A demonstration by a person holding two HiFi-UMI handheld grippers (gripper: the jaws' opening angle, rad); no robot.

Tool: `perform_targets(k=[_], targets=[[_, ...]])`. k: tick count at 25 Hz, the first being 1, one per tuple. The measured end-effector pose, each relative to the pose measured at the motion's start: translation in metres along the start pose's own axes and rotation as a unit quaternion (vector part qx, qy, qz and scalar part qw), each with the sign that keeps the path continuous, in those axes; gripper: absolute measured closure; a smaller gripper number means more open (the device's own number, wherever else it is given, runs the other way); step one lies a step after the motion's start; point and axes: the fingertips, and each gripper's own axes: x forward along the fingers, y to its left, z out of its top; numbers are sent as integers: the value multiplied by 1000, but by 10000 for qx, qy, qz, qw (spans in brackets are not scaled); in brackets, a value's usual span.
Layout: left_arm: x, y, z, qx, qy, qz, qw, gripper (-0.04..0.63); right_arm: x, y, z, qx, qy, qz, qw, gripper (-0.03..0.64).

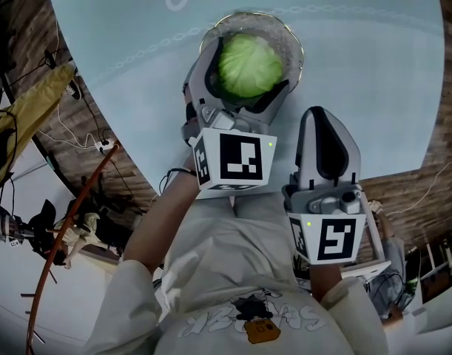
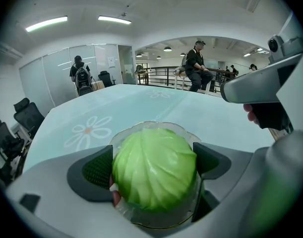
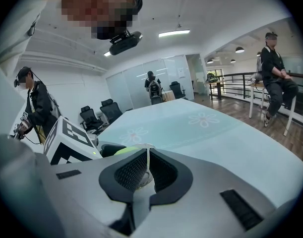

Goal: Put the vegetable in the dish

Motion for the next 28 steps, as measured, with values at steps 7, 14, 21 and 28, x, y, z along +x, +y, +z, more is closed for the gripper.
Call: perform_targets(k=[7,14,21,28], targets=[[-11,3,13,-360,-293,-6,9989,81,-8,-2,-1,35,1,-56,10000,584],[-23,7,23,-354,-486,-70,9982,81,-10,5,5,1,-74,-58,10000,584],[-50,15,31,-440,-755,-119,9961,151,-19,19,11,-97,-200,-109,9997,584],[-88,27,36,-806,-926,177,9923,424,-30,31,21,-175,-333,-254,9990,584]])
